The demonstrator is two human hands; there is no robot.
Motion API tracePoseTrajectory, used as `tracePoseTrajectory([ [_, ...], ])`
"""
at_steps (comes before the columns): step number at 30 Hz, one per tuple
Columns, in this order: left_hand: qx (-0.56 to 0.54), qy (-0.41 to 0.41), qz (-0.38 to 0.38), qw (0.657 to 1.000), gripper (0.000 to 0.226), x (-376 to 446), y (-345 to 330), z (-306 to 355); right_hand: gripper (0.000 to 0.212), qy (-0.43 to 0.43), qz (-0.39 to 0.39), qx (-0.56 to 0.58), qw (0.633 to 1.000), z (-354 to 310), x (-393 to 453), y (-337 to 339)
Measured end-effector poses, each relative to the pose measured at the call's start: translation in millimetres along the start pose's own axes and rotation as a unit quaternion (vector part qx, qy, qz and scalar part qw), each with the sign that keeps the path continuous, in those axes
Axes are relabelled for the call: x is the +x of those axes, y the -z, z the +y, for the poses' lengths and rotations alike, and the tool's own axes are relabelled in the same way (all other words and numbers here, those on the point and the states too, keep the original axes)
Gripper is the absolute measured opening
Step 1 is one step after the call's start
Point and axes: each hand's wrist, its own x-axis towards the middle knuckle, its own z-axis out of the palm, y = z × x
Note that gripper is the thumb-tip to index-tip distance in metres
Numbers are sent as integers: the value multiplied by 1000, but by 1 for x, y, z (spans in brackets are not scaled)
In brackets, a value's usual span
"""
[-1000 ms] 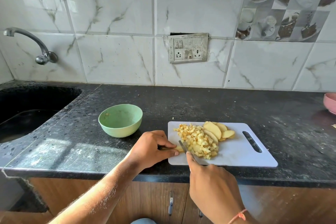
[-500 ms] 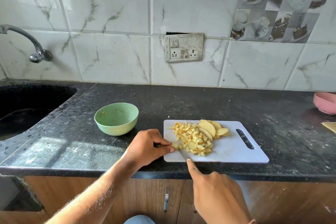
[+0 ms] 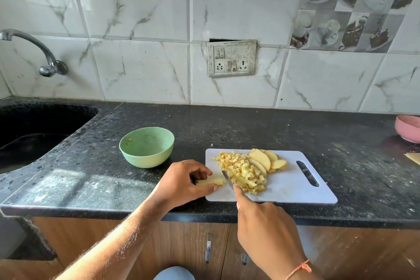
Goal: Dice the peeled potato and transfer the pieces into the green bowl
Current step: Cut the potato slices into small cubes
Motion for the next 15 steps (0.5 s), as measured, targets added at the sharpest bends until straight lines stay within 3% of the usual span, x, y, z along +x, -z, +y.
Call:
tracePoseTrajectory([
  [5,-7,12,-13,1000,19,1,0,-2,59,12,-20,-10,1000,-12,2,-1],
  [15,-37,1,-30,999,15,3,0,-5,61,31,-42,-56,997,-24,25,-11],
])
